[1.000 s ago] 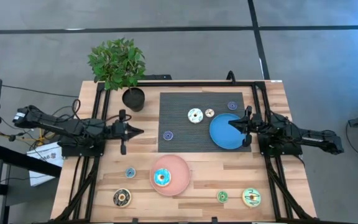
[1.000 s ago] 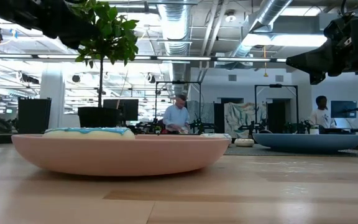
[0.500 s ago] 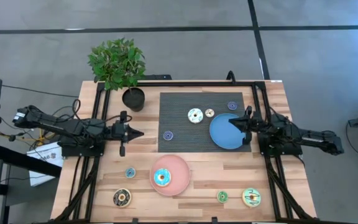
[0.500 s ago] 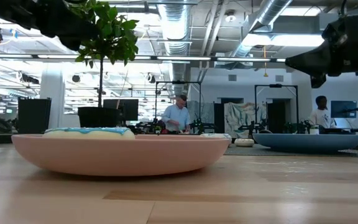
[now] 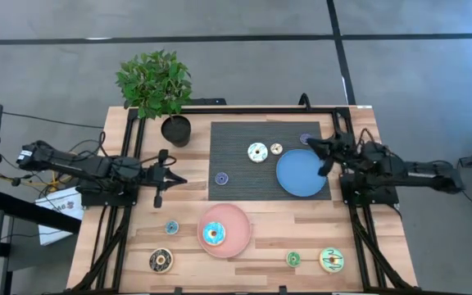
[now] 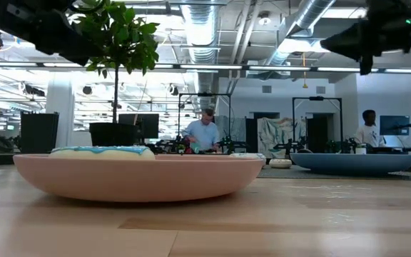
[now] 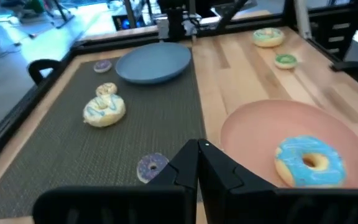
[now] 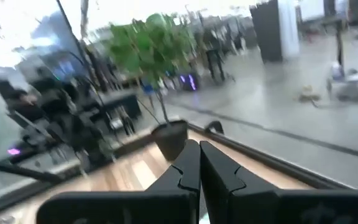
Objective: Pick & Place donuts
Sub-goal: Put the small dark blue donut onto the blue plate
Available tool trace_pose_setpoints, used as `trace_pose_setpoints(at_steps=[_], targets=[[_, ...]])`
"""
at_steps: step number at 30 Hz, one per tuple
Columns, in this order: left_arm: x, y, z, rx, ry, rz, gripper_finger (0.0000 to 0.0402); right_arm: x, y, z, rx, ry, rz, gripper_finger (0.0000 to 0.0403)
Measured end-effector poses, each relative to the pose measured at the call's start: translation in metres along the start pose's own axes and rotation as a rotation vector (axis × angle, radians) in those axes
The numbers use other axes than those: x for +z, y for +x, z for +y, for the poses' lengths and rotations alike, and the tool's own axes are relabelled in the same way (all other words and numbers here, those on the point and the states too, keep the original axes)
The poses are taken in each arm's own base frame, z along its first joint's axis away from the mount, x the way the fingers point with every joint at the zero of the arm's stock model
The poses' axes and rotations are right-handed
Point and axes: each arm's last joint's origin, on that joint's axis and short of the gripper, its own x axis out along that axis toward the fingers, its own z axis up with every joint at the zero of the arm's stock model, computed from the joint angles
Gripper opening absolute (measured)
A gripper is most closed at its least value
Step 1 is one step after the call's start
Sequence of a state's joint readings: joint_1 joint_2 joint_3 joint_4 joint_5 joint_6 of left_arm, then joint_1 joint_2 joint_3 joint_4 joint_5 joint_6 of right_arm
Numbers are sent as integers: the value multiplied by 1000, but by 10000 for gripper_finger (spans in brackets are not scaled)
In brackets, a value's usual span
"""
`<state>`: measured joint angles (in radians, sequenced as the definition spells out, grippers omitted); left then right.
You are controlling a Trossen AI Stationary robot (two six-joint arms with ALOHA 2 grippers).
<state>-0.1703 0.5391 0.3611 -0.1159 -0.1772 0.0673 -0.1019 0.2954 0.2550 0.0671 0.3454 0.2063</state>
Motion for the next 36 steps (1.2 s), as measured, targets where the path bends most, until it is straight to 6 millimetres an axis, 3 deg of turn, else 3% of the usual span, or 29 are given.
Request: trace_pose_setpoints(at_steps=[6,14,21,24,29,36], targets=[[-2,-15,4,6,3,-14,0,20,38,13,-102,62,162,0],[-3,-31,7,11,-5,-52,0,40,92,5,-340,111,462,0],[-5,-33,7,12,-27,-38,0,56,127,-4,-376,54,542,0],[-5,-33,7,12,-34,-33,0,64,136,-19,-507,141,577,0],[-5,-33,7,11,-40,-36,0,67,139,-56,-747,310,780,0],[-5,-33,7,12,-39,-36,0,49,145,-111,-820,518,992,18]])
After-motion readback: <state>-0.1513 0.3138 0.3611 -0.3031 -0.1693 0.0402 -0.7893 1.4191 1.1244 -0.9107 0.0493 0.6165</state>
